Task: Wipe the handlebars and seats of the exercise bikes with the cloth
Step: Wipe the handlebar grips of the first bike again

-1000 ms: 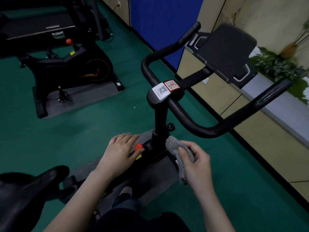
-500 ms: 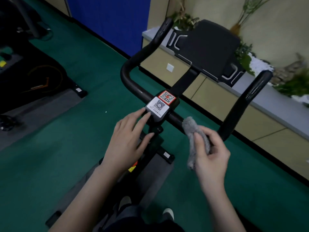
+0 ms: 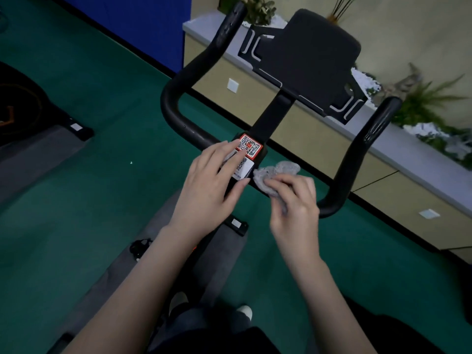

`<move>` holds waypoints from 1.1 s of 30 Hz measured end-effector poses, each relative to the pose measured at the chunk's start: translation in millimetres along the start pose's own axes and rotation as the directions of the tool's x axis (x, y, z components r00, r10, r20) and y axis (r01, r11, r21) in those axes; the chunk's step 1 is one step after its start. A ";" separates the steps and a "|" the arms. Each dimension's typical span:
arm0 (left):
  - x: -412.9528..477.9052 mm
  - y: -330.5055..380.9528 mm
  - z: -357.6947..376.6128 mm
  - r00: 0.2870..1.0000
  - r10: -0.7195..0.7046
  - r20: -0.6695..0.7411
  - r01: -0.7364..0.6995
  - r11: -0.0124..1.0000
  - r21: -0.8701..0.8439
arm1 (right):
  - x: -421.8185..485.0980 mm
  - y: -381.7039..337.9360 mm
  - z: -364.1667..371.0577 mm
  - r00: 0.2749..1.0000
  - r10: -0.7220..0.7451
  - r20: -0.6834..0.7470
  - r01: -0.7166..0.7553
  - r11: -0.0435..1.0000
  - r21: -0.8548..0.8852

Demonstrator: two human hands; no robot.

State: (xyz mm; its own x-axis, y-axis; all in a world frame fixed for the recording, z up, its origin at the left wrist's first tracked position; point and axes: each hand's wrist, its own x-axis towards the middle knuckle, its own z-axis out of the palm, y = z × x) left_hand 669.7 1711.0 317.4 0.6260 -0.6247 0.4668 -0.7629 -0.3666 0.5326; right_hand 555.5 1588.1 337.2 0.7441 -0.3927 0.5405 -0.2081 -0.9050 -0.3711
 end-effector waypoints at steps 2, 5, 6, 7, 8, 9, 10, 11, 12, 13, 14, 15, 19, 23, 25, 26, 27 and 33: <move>-0.7 -1.8 1.8 1.000 0.004 -0.014 -0.005 1.000 -0.022 | -3.7 -0.1 0.2 0.999 0.017 -0.038 -0.018 0.999 -0.031; -0.8 -2.2 3.2 1.000 0.002 -0.026 -0.003 0.999 -0.049 | -1.7 -9.2 8.9 0.998 0.025 -0.063 -0.027 0.999 -0.034; -0.8 -2.2 3.3 1.000 0.000 -0.027 -0.002 0.999 -0.053 | -0.4 -11.6 11.3 0.998 0.012 -0.057 -0.014 0.999 -0.034; -1.0 -2.1 3.2 1.000 -0.003 -0.027 0.001 0.999 -0.053 | 0.3 -12.2 12.3 0.999 -0.009 -0.044 0.007 0.999 -0.037; -1.2 -1.9 3.1 1.000 -0.006 -0.025 0.005 0.999 -0.053 | 0.2 -10.6 11.3 0.999 -0.036 -0.025 0.035 0.998 -0.047; -1.4 -1.6 3.0 1.000 -0.010 -0.022 0.009 0.998 -0.054 | -0.9 -7.1 8.8 0.998 -0.066 -0.005 0.066 0.996 -0.062; -1.5 -1.3 2.9 1.000 -0.014 -0.019 0.012 0.998 -0.056 | -3.4 -3.1 4.9 0.996 -0.093 0.009 0.093 0.992 -0.080; -1.6 -1.2 2.8 1.000 -0.014 -0.016 0.014 0.998 -0.055 | -6.7 0.5 0.7 0.994 -0.107 0.013 0.108 0.990 -0.096; -1.7 -1.1 2.6 1.000 -0.011 -0.014 0.010 0.999 -0.050 | -10.2 2.6 -3.1 0.995 -0.103 0.006 0.103 0.989 -0.109; -1.7 -1.0 2.5 1.000 -0.006 -0.013 0.006 0.999 -0.041 | -12.8 3.0 -5.6 0.996 -0.085 -0.011 0.083 0.990 -0.115; -1.6 -1.0 2.3 1.000 -0.002 -0.014 0.002 0.999 -0.032 | -13.2 1.7 -6.3 0.998 -0.058 -0.029 0.055 0.992 -0.114; -1.5 -1.0 1.9 1.000 -0.001 -0.016 0.000 1.000 -0.026 | -10.6 -0.7 -5.4 0.999 -0.027 -0.043 0.023 0.994 -0.107; -1.9 -0.5 2.1 1.000 -0.010 -0.017 0.009 1.000 -0.030 | 28.2 -10.4 -0.3 0.980 0.173 0.093 -0.172 0.985 -0.024; -2.0 -1.1 3.0 1.000 -0.012 -0.019 0.011 0.999 -0.036 | 74.0 -0.4 -7.5 0.791 0.390 0.471 -0.456 0.890 0.030; -2.2 -1.8 3.5 1.000 -0.010 -0.025 0.009 0.999 -0.044 | 82.0 11.2 -16.1 0.684 0.403 0.608 -0.511 0.859 0.006; -2.2 -2.1 3.9 1.000 -0.009 -0.028 0.007 0.999 -0.047 | 83.6 16.8 -21.1 0.653 0.397 0.645 -0.509 0.861 -0.014; -2.3 -2.3 4.4 1.000 -0.009 -0.029 0.008 0.999 -0.052 | 84.3 21.3 -25.8 0.626 0.392 0.674 -0.512 0.859 -0.024; -2.8 -2.7 7.5 0.999 -0.016 -0.032 0.013 0.997 -0.077 | 93.1 16.0 -13.2 0.595 0.385 0.705 -0.571 0.821 0.034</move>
State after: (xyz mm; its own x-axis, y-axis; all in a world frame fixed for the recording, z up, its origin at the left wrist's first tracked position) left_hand 668.8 1708.5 309.4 0.6429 -0.5964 0.4807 -0.7398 -0.3209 0.5914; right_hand 613.1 1534.8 391.5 0.8105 -0.4669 -0.3536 -0.5739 -0.5130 -0.6383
